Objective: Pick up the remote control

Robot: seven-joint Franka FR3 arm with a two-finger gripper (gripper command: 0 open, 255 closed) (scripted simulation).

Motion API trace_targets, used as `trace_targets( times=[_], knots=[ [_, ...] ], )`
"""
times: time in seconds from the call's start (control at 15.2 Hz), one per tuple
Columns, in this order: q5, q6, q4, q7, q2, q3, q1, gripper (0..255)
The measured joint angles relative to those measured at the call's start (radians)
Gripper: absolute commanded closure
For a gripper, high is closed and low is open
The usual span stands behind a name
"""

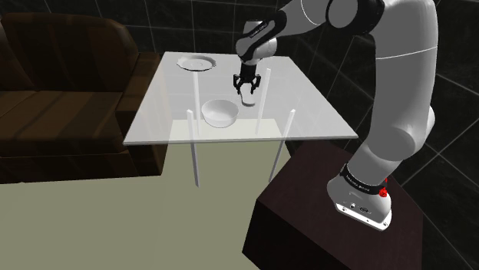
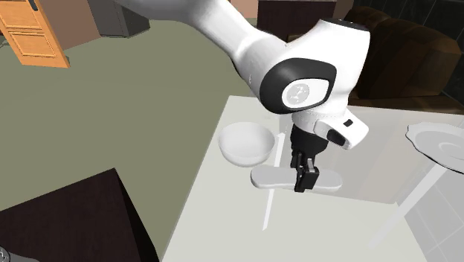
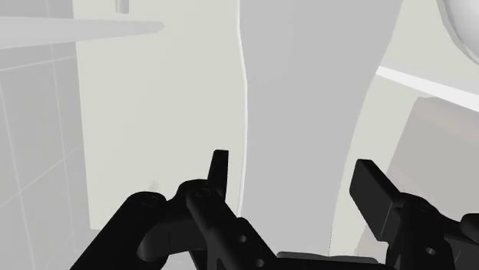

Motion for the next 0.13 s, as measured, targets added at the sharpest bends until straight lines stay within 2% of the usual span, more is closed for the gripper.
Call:
trace_targets(
  times=[0.13],
  knots=[
    [-0.002, -0.017, 0.009, 0.002, -0.008, -0.001, 0.001, 255]
  ],
)
